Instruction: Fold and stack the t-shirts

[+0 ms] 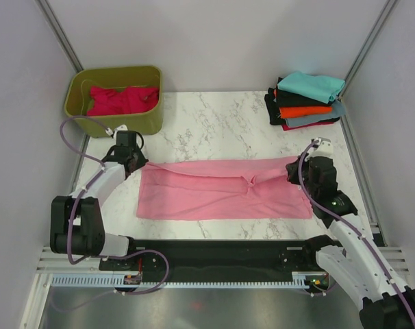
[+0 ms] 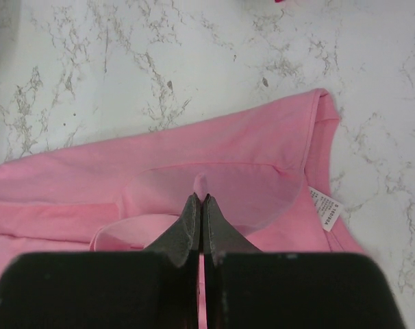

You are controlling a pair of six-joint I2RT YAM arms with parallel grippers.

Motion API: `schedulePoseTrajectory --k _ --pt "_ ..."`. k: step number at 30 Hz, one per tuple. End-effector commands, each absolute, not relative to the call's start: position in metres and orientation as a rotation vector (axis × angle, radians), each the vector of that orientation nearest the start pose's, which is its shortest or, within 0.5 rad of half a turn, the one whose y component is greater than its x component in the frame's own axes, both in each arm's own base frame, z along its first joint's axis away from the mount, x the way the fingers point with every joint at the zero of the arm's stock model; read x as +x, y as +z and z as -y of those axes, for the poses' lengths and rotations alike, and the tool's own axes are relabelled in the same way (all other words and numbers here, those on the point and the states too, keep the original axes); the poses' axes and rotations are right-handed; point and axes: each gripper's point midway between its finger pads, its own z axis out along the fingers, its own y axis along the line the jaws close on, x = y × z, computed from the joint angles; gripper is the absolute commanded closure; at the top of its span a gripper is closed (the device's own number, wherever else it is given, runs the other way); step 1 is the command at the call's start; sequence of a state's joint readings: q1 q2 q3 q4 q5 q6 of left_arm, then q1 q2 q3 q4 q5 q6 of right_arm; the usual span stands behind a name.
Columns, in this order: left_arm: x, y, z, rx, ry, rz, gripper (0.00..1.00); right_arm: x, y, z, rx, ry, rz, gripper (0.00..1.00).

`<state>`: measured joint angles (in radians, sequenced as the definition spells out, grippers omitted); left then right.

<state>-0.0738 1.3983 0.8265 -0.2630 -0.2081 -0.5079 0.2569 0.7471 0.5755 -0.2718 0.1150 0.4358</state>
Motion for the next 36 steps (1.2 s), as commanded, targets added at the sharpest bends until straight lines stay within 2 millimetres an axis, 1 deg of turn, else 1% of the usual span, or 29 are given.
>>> schedulePoseTrajectory --k 1,2,4,6,7,10,12,13,15,16,17,18,19,20,21,22,23,24,26,27,29,30,31,32,33,34,35,36 --pt "0.362 0.104 0.006 -0.635 -0.047 -2.195 0.98 0.276 0.182 -0.057 0.334 0.29 -1.947 1.0" --pt "0.359 0.103 0.006 -0.636 -0.045 -2.196 0.98 0.275 0.182 -0.057 0.338 0.291 -1.945 1.0" --pt "0.357 0.107 0.006 -0.632 -0.048 -2.179 0.98 0.271 0.184 -0.055 0.342 0.293 -1.942 1.0" --pt "0.352 0.105 0.005 -0.635 -0.041 -2.175 0.98 0.269 0.183 -0.056 0.34 0.299 -1.946 1.0" --pt "0.351 0.108 0.006 -0.629 -0.049 -2.165 0.98 0.267 0.184 -0.056 0.341 0.303 -1.942 1.0" --pt "0.347 0.105 0.007 -0.627 -0.051 -2.164 0.98 0.26 0.174 -0.054 0.351 0.302 -1.961 1.0" --pt "0.341 0.1 0.007 -0.635 -0.046 -2.171 0.98 0.257 0.172 -0.055 0.37 0.316 -1.958 1.0" --pt "0.34 0.102 0.007 -0.634 -0.05 -2.164 0.98 0.255 0.174 -0.055 0.382 0.328 -1.948 1.0" --pt "0.333 0.095 0.006 -0.649 -0.041 -2.173 0.95 0.252 0.169 -0.05 0.463 0.33 -1.94 1.0" --pt "0.331 0.097 0.005 -0.656 -0.045 -2.159 0.92 0.248 0.163 -0.048 0.493 0.334 -1.943 1.0" --pt "0.325 0.092 0.004 -0.663 -0.04 -2.165 0.86 0.245 0.157 -0.049 0.515 0.345 -1.95 1.0" --pt "0.322 0.092 0.003 -0.679 -0.035 -2.156 0.77 0.241 0.157 -0.05 0.542 0.379 -1.933 0.97" --pt "0.319 0.091 0.001 -0.692 -0.031 -2.147 0.73 0.236 0.142 -0.052 0.587 0.403 -1.956 0.91" --pt "0.313 0.093 -0.002 -0.725 -0.029 -2.117 0.62 0.233 0.137 -0.054 0.614 0.427 -1.954 0.76" --pt "0.31 0.093 -0.004 -0.737 -0.024 -2.104 0.62 0.23 0.132 -0.057 0.627 0.458 -1.957 0.66" --pt "0.307 0.093 -0.006 -0.747 -0.021 -2.092 0.61 0.226 0.13 -0.057 0.673 0.491 -1.939 0.53" --pt "0.303 0.097 -0.01 -0.764 -0.012 -2.062 0.55 0.222 0.12 -0.055 0.707 0.485 -1.949 0.38" --pt "0.301 0.099 -0.012 -0.769 -0.005 -2.05 0.53 0.219 0.117 -0.053 0.73 0.481 -1.946 0.34" --pt "0.297 0.103 -0.017 -0.791 0.015 -2.023 0.51 0.214 0.115 -0.045 0.782 0.462 -1.917 0.29" --pt "0.296 0.112 -0.019 -0.8 0.009 -1.986 0.51 0.213 0.119 -0.042 0.79 0.463 -1.891 0.29" --pt "0.294 0.12 -0.02 -0.81 -0.004 -1.942 0.53 0.215 0.128 -0.039 0.788 0.458 -1.857 0.29" --pt "0.296 0.131 -0.019 -0.792 -0.034 -1.904 0.53 0.218 0.131 -0.041 0.774 0.466 -1.854 0.29" --pt "0.297 0.135 -0.016 -0.773 -0.056 -1.892 0.54 0.222 0.139 -0.047 0.744 0.501 -1.841 0.29" --pt "0.303 0.142 -0.012 -0.744 -0.095 -1.86 0.55 0.225 0.14 -0.052 0.719 0.517 -1.851 0.3" --pt "0.307 0.145 -0.002 -0.688 -0.144 -1.872 0.55 0.228 0.14 -0.056 0.695 0.527 -1.862 0.3" --pt "0.31 0.143 0.005 -0.662 -0.161 -1.889 0.56 0.234 0.134 -0.061 0.686 0.526 -1.899 0.3" --pt "0.315 0.147 0.011 -0.64 -0.183 -1.889 0.55 0.236 0.13 -0.066 0.674 0.541 -1.934 0.3" --pt "0.318 0.146 0.019 -0.609 -0.202 -1.911 0.56 0.239 0.114 -0.069 0.68 0.515 -2.009 0.3"
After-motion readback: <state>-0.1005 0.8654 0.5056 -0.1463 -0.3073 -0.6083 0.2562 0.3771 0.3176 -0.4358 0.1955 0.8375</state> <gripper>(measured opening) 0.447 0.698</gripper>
